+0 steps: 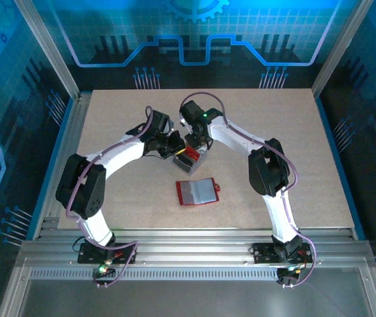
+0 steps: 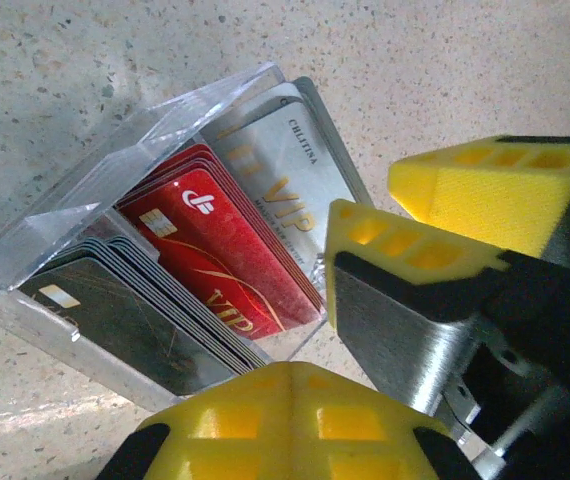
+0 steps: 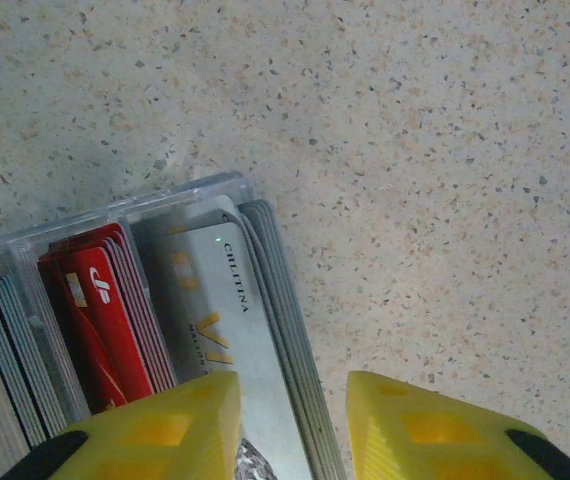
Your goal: Put the credit cards into the card holder
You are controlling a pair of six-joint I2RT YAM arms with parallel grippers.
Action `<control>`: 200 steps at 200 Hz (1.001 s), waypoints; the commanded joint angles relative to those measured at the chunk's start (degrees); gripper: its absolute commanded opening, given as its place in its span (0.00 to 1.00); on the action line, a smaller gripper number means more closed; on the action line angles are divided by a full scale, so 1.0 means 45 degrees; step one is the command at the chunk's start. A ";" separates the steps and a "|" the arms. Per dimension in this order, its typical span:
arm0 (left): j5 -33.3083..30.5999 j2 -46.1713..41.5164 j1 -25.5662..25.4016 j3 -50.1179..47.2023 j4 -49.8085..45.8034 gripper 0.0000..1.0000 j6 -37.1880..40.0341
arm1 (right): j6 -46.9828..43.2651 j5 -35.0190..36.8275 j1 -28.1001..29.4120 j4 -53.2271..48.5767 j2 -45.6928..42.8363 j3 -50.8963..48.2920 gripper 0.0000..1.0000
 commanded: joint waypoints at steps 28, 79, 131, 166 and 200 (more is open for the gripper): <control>0.0667 0.1035 0.0137 0.0257 0.0546 0.00 -0.0495 | -0.0180 -0.0123 -0.0016 -0.0212 0.0155 0.0105 0.26; 0.0630 0.1341 0.0128 -0.0375 0.0970 0.00 -0.0447 | -0.0215 -0.0096 -0.0057 -0.0231 0.0114 0.0180 0.20; 0.0378 0.1424 0.0127 -0.1210 0.1048 0.00 -0.0138 | -0.0279 0.0047 -0.0102 -0.0323 0.0154 0.0268 0.13; 0.0268 0.1405 0.0127 -0.1636 0.1143 0.00 -0.0018 | -0.0327 -0.0175 -0.0072 -0.0436 0.0118 0.0388 0.20; 0.0297 0.1405 0.0127 -0.1718 0.1224 0.00 0.0012 | -0.0400 -0.0526 0.0036 -0.0363 0.0145 0.0382 0.38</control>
